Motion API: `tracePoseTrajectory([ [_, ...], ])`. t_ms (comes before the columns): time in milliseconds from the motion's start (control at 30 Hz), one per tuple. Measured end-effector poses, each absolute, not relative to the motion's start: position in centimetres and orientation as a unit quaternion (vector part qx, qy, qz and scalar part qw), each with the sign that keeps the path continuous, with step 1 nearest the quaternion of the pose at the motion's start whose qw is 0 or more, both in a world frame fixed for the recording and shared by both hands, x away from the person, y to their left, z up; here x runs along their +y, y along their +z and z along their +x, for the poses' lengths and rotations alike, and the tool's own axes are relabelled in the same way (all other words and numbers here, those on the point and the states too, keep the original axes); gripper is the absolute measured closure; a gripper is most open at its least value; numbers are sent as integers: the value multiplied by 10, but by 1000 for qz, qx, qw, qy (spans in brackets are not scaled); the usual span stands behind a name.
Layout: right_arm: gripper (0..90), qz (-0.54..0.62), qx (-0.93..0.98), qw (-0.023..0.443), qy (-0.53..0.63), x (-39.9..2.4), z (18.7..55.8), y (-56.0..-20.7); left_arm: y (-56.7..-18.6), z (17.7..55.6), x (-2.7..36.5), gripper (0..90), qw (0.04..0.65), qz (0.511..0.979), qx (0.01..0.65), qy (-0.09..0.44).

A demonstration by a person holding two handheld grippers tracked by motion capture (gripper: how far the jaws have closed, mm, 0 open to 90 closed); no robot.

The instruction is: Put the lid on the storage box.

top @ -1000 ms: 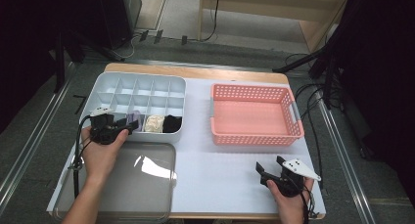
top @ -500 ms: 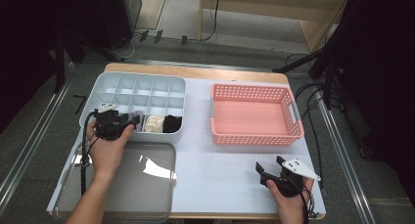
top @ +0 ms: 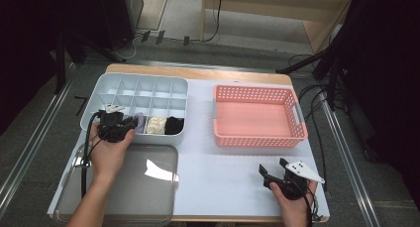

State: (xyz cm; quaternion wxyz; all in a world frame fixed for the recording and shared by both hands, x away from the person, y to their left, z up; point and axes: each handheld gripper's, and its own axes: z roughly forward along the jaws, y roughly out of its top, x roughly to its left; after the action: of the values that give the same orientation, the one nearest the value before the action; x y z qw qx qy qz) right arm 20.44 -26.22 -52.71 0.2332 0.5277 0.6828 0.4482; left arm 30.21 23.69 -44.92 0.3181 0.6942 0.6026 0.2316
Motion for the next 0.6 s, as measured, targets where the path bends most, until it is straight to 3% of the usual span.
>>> tracePoseTrajectory([
  [67,179,528,683,234,448,-262,205,-527,-449,302,235,786,315,698,596,239],
  [167,180,528,683,234,447,-262,205,-527,-449,302,233,900,316,712,583,230],
  [367,181,529,683,234,446,-262,205,-527,-448,302,235,900,311,715,586,219],
  [400,182,528,683,235,446,-262,205,-527,-449,302,236,884,318,709,588,222],
  [533,183,528,683,235,446,-262,205,-527,-447,299,240,643,362,685,589,229],
  [600,183,528,684,235,445,-262,205,-527,-444,299,241,572,375,666,597,243],
])
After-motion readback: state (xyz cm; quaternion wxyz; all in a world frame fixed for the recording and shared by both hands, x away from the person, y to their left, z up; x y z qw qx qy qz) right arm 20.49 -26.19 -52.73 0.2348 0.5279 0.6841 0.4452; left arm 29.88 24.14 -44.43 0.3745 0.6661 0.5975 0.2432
